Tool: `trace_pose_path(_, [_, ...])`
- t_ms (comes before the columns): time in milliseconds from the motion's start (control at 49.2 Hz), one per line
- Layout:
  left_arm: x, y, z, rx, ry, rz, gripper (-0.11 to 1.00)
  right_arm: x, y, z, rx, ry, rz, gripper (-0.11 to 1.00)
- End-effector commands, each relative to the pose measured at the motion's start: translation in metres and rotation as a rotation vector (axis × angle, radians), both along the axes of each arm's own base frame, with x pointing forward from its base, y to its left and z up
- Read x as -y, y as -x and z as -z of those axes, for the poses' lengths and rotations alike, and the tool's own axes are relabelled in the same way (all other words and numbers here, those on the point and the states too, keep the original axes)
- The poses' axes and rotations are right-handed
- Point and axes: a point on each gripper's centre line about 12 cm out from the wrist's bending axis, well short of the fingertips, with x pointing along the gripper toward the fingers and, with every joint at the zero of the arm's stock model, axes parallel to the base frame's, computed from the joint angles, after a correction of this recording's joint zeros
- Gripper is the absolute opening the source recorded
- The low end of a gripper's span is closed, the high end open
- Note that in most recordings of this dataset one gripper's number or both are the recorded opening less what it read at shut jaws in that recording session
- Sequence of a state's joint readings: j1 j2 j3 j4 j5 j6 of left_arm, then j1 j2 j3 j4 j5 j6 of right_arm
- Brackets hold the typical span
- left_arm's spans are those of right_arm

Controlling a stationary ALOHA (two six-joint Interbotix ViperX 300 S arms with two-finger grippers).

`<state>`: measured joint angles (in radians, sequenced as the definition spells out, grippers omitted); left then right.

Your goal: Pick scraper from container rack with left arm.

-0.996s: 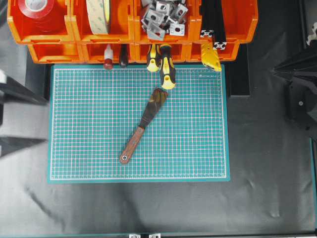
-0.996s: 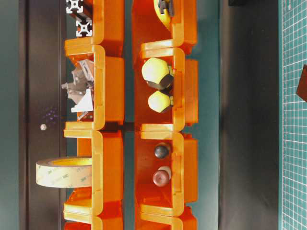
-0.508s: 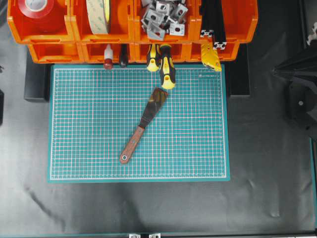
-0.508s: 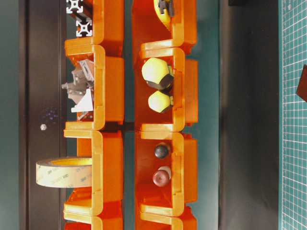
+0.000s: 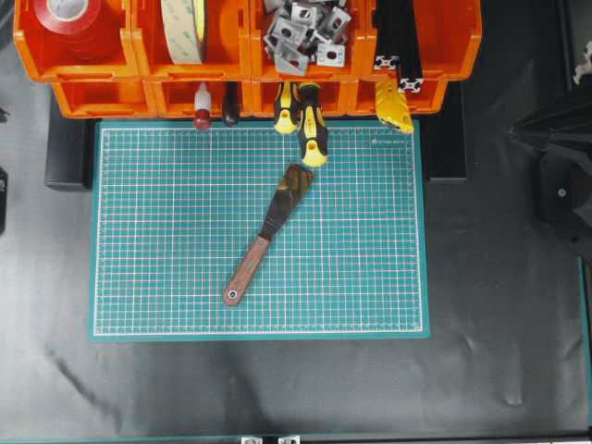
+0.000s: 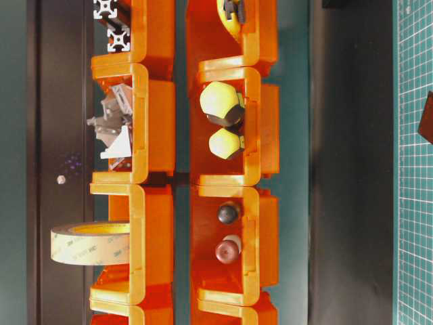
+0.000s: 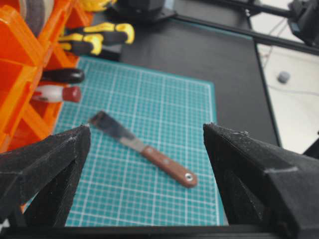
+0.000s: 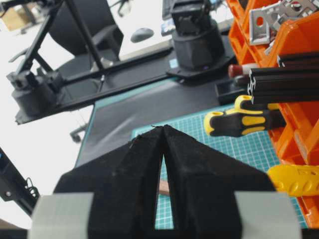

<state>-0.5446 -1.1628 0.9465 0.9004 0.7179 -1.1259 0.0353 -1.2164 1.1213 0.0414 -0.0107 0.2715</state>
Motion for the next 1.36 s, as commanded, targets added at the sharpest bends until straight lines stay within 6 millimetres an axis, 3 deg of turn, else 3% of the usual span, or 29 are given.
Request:
trace_pose_path(0, [-0.001,-0.001,0.0,-0.005,-0.017,-0.009,0.88,0.0,0.0,-0.012,0.025,-0.001,-0.002,0.01])
trace_pose_path(305, [0.002,-0.001,0.0,0.022,0.003,0.022,0.78,0.002,0.0,-0.009,0.02,0.012,0.009,0.01])
trace_pose_path(955, [-0.003,-0.001,0.006,0.015,0.028,-0.019,0.78,0.002,0.002,-0.006,0.033,0.013,0.015,0.01])
trace_pose_path(1219, [0.0,-0.005,0.021,0.002,0.015,-0.002,0.78,0.002,-0.006,0.018,-0.073,0.007,0.014,0.01])
trace_pose_path(1341, [0.0,-0.006,0.02,0.009,0.017,0.004,0.78,0.002,-0.006,0.008,-0.003,0.012,0.014,0.01])
